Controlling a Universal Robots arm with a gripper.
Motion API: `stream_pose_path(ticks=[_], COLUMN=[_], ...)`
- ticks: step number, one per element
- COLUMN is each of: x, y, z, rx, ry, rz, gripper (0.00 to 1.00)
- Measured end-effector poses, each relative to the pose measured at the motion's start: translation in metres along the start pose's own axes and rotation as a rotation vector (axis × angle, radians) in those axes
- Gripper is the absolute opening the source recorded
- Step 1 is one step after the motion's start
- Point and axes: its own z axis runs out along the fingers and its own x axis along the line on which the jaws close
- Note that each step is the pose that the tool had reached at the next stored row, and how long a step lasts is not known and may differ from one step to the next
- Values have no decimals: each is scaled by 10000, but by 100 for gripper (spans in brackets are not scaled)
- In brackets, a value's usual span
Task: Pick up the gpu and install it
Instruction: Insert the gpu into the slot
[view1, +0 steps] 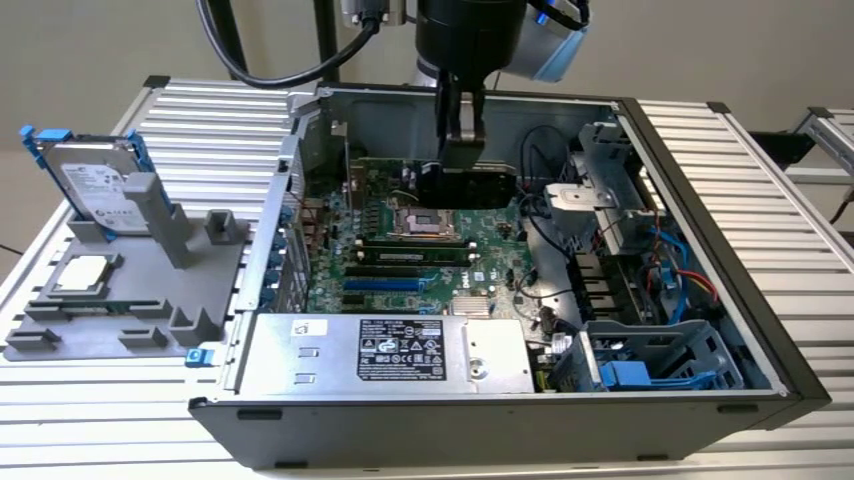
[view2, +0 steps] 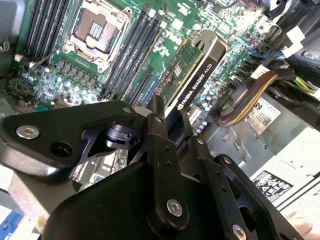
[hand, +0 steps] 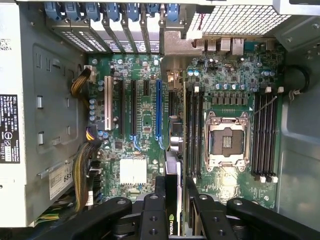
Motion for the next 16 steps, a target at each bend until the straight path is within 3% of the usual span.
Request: stream_pose_path(ticks=[16], x=[0], y=[0], z=[33], rx=[2], ry=[-3], rz=[0], gripper=[0])
